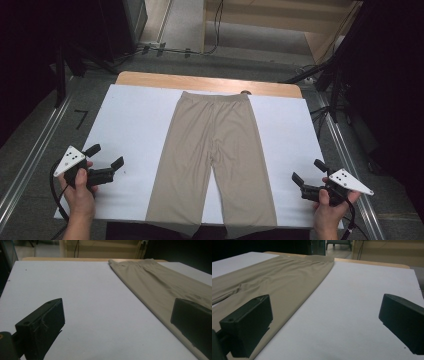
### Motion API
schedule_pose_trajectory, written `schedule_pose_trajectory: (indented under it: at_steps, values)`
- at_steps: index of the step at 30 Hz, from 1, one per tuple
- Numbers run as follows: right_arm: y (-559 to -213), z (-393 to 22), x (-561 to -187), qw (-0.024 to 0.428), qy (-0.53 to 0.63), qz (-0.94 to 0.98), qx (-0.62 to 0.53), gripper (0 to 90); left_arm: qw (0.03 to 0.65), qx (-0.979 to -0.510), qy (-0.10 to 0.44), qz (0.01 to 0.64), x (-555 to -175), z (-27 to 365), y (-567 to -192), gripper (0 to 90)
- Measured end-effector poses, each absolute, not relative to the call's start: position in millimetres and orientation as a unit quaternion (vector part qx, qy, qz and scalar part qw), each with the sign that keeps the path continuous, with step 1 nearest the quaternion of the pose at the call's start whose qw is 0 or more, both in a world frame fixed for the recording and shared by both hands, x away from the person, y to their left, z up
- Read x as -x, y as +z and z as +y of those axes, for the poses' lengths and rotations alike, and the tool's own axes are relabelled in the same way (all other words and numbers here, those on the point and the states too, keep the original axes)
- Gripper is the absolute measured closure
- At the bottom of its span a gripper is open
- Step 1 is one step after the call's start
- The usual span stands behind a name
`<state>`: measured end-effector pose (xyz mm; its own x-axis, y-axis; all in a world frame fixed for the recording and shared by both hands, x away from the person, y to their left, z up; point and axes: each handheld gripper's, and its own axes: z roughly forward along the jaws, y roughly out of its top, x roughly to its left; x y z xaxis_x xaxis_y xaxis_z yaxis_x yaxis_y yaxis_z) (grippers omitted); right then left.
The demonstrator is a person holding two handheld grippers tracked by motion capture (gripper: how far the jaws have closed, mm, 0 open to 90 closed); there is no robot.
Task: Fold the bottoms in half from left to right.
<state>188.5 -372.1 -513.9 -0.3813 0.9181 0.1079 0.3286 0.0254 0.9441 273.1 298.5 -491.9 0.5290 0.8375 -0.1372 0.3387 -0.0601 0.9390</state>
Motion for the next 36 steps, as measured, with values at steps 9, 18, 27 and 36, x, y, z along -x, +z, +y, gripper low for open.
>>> schedule_pose_trajectory:
  at_steps: [9, 18, 27, 36]
  values:
    - [-513.7, -371.6, -192.2, 0.283, 0.513, 0.656, -0.475, 0.0, 0.538, -0.696, 0.226, 0.418, -271.7, 296.5, -490.3, 0.0]
    - [-506.5, -362.0, -191.7, 0.281, 0.512, 0.668, -0.462, 0.0, 0.532, -0.718, 0.222, 0.39, -277.8, 272.7, -475.1, 0.0]
    - [-491.3, -339.2, -184.3, 0.293, 0.507, 0.685, -0.434, 0.0, 0.525, -0.732, 0.214, 0.379, -310.1, 250.9, -455.3, 0.0]
    - [-479.0, -310.3, -180.0, 0.288, 0.519, 0.696, -0.405, 0.0, 0.51, -0.755, 0.217, 0.351, -354.7, 209.5, -432.4, 0.0]
